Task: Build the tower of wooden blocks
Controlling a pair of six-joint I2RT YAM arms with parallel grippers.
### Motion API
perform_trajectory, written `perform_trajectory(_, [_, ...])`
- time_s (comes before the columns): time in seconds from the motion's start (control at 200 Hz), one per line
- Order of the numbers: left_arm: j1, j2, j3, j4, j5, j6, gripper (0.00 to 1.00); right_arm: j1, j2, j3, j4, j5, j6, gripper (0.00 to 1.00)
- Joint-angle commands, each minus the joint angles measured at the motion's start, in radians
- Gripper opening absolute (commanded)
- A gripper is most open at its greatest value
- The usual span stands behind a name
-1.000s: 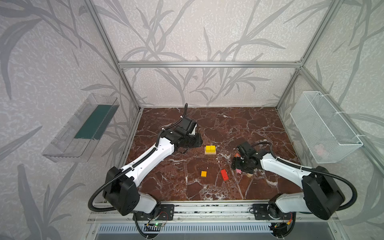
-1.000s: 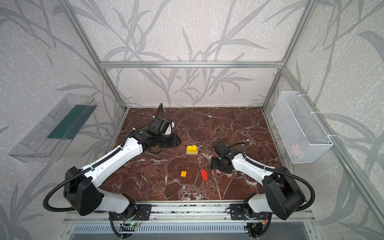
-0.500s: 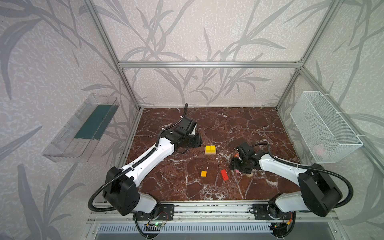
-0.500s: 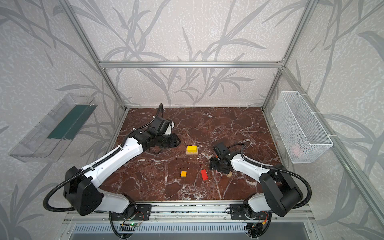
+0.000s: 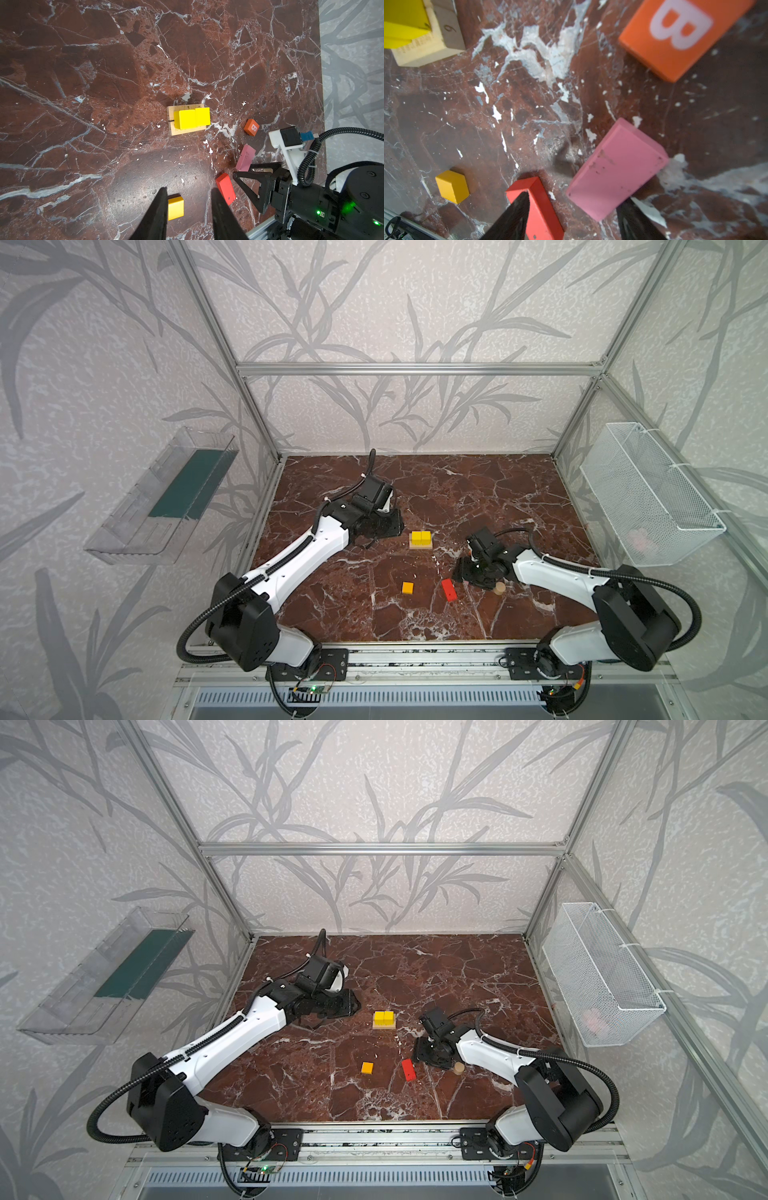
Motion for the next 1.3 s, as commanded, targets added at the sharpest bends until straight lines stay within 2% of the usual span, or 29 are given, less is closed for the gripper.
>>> perform_trajectory(0.0, [0.005, -0.03, -0.013, -0.011, -0.019, 0.001, 0.35, 0.018, 0.028, 0.04, 0.016, -0.007, 0.018, 0.67])
perform_trajectory(0.29, [0.004, -0.036, -0.018, -0.012, -0.023, 0.001, 0.35, 0.035, 0.1, 0.107, 0.036, -0.016, 0.01, 0.67])
perform_trajectory(0.435, [0.005, -0.038, -0.018, -0.014, -0.023, 0.003, 0.35, 0.038, 0.102, 0.161, -0.009, -0.017, -0.015, 0.67])
perform_trajectory(0.64, [0.006, -0.045, -0.015, -0.016, -0.027, 0.011, 0.35, 0.066, 0.026, 0.22, -0.182, 0.111, -0.031, 0.67])
perform_trajectory(0.865, [0.006, -0.027, 0.004, -0.025, -0.023, 0.035, 0.35, 0.103, -0.037, 0.192, -0.271, 0.302, 0.099, 0.69])
perform_trajectory(1.175, [0.01, -0.005, 0.037, -0.05, -0.006, 0.081, 0.35, 0.173, 0.03, 0.191, -0.249, 0.48, 0.287, 0.78])
perform_trajectory(1.295, [0.012, -0.003, 0.037, -0.053, -0.003, 0.096, 0.35, 0.175, 0.036, 0.162, -0.163, 0.512, 0.341, 0.8])
